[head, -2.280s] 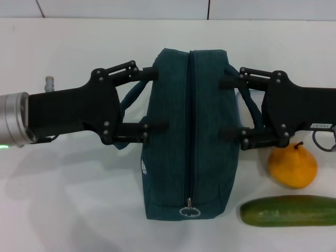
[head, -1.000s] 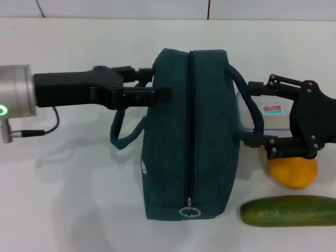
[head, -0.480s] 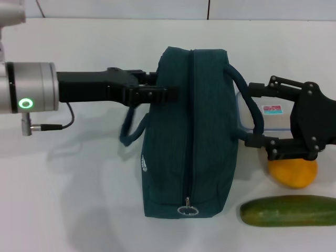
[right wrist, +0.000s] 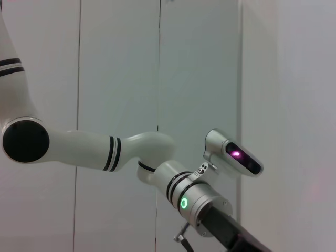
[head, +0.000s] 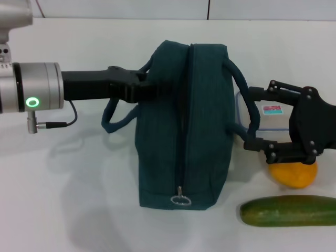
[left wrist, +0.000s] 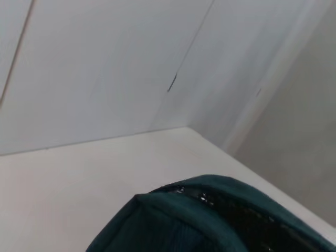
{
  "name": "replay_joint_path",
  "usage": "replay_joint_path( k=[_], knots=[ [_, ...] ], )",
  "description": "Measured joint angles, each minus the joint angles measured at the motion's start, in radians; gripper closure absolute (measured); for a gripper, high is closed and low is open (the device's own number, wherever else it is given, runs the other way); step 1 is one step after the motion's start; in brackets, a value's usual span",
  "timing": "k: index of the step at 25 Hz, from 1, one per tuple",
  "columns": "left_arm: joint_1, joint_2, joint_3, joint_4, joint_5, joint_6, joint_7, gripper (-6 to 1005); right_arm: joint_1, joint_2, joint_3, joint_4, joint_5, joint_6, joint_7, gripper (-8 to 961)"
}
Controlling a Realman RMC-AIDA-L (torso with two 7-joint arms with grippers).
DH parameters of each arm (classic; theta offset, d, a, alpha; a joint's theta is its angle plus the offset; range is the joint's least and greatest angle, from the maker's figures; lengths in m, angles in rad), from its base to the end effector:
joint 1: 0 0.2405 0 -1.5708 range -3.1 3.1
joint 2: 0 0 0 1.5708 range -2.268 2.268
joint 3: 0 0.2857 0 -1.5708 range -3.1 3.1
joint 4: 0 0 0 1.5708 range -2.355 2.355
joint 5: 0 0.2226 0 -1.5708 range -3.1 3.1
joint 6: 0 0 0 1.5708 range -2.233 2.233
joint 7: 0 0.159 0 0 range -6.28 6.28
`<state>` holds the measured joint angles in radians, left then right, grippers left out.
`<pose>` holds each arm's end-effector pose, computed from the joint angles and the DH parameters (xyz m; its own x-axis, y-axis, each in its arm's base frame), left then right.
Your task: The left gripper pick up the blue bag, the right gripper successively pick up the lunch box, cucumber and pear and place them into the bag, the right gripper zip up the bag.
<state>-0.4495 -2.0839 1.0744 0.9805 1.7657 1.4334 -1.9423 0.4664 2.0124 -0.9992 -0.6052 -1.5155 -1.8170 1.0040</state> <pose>-0.2268 0.3728 -0.0201 0.6630 0.5434 0.5149 0.6358 -0.7719 -0.0040 0.2428 0.3206 -0.0066 0.6965 0.0903 -0.7119 -0.0355 -0.9865 -0.1599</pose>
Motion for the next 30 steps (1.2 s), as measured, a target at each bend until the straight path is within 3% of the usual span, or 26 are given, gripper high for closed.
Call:
replay_joint_path(
  k=[3,15,20,26,30],
  knots=[
    [0.001,0.001,-0.001,0.0,-0.015,0.004,-0.001,711,-0.004,0.0,0.0,0.012,0.0,-0.001,0.0,111],
    [0.004,0.012,-0.012,-0.003,-0.013,0.031,-0.039,937,-0.031,0.002,0.001,0.039,0.016,0.007,-0.002,112],
    [0.009,0.006,-0.026,-0.004,-0.015,0.032,-0.035,940,-0.025,0.003,0.001,0.219,0.176,0.056,-0.045,112],
    [0.013,0.002,-0.026,-0.004,-0.013,0.03,-0.006,945,-0.023,0.015,0.001,0.569,0.551,0.074,-0.174,112],
    [0.012,0.001,-0.022,-0.003,-0.01,0.03,-0.002,951,-0.016,0.015,0.003,0.667,0.641,0.086,-0.129,112]
  ],
)
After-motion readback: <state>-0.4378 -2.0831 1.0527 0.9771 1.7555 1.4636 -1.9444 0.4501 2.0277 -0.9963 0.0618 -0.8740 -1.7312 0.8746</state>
